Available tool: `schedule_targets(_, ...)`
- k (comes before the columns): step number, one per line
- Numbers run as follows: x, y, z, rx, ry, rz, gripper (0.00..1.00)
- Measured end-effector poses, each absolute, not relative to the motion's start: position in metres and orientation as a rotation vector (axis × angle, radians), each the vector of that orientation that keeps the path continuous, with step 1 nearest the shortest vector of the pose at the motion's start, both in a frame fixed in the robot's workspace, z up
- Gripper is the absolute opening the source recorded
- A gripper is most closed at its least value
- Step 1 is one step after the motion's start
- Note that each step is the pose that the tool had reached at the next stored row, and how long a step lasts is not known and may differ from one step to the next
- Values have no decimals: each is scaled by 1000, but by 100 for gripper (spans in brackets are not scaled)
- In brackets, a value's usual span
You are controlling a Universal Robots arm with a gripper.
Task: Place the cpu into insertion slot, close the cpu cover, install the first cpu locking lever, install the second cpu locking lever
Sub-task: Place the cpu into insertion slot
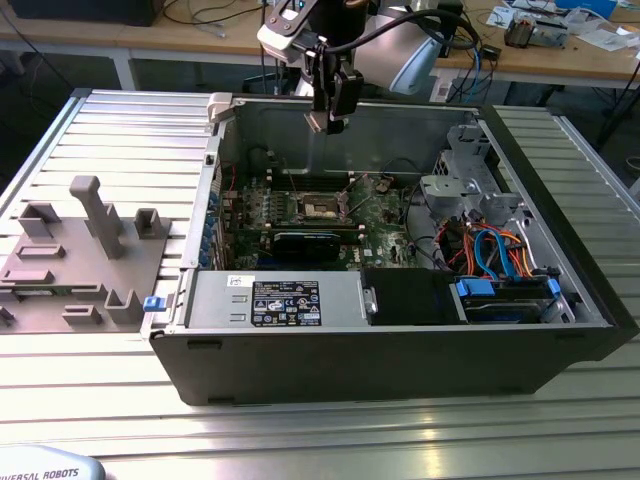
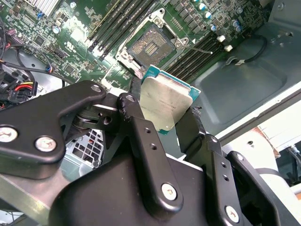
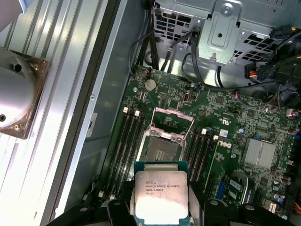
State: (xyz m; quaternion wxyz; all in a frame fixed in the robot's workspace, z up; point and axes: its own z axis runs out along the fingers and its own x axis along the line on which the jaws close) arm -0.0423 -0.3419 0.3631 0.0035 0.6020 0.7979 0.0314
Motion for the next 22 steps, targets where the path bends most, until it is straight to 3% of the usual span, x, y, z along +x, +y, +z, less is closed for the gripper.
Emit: schedule_targets(22,-42,-342,363,1901,2490,98,54)
